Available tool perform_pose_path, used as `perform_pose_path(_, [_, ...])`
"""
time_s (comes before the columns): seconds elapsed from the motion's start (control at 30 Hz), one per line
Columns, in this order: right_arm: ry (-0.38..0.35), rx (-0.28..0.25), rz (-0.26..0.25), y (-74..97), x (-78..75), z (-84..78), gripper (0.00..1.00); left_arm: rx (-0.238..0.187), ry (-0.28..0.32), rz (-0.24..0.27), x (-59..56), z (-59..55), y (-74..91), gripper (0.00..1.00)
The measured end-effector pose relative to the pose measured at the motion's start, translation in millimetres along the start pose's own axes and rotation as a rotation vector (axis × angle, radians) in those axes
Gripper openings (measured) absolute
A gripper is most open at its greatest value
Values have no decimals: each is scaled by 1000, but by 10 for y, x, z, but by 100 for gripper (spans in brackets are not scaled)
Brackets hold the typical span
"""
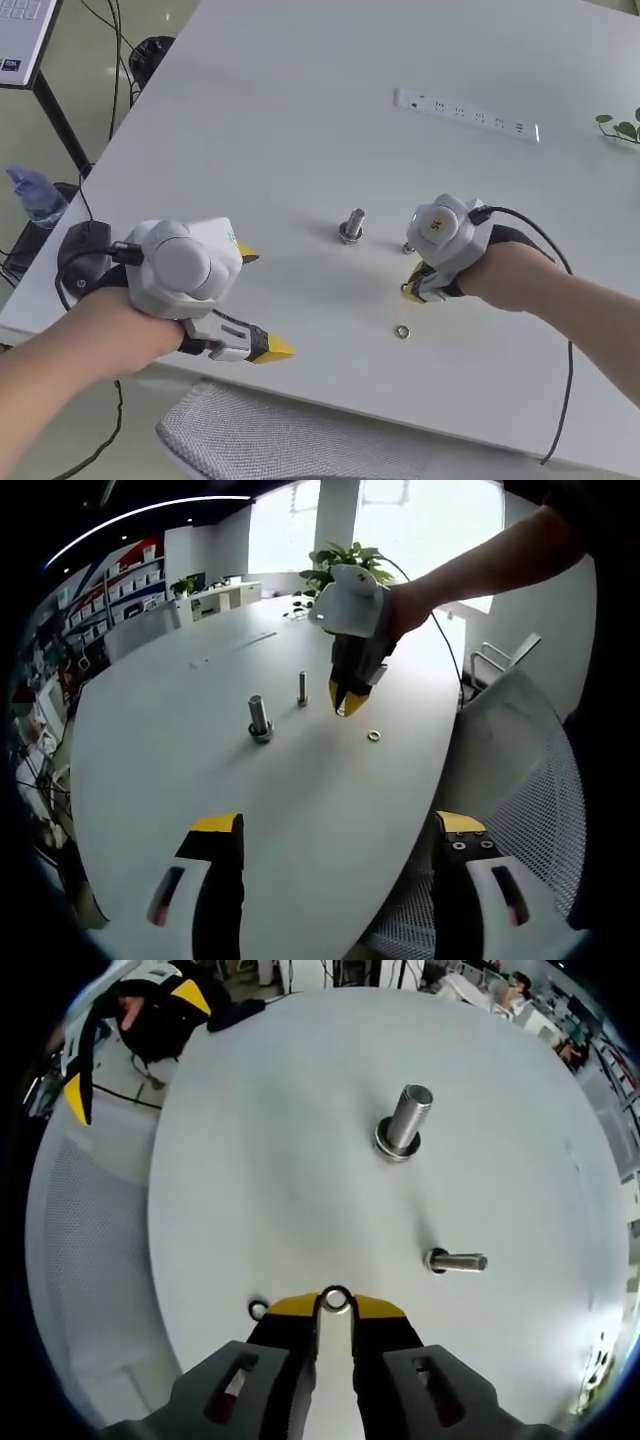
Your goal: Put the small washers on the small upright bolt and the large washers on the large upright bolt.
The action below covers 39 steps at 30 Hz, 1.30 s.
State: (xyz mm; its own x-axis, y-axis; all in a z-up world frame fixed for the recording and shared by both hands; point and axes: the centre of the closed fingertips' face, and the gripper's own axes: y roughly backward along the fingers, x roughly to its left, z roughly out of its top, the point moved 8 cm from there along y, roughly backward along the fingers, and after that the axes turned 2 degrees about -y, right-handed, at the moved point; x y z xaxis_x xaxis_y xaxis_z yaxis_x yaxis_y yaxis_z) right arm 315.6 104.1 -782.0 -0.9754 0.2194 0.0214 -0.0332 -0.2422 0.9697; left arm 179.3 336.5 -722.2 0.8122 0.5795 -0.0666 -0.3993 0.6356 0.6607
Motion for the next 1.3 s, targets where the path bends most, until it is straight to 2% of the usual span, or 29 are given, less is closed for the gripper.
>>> perform_pose_path(0.37, [-27, 8, -27, 178, -140, -142, 12, -2, -2, 2, -5, -1, 9, 77])
perform_pose_path(0.67, [-45, 10, -37, 326, -133, -135, 12, -1, 1, 14, 0, -9, 51, 76])
perform_pose_path(0.7, [-42, 11, -43, 347, -146, -132, 12, -3, 6, 13, -2, -9, 54, 76])
perform_pose_path(0.73, [-46, 10, -43, 361, -155, -130, 12, -32, 29, 12, -4, 6, 58, 76])
perform_pose_path(0.77, [-47, 9, -44, 375, -163, -127, 12, -42, 37, 15, 0, 11, 62, 77])
perform_pose_path(0.83, [-46, 8, -52, 410, -190, -116, 12, -17, 18, 23, 9, -17, 59, 77])
perform_pose_path(0.97, [-72, -15, -44, 446, -285, -72, 12, -22, 20, 23, 2, -25, 49, 79])
perform_pose_path(1.3, [-56, -38, -70, 542, -494, 111, 12, -30, 33, 45, 44, -58, 36, 83])
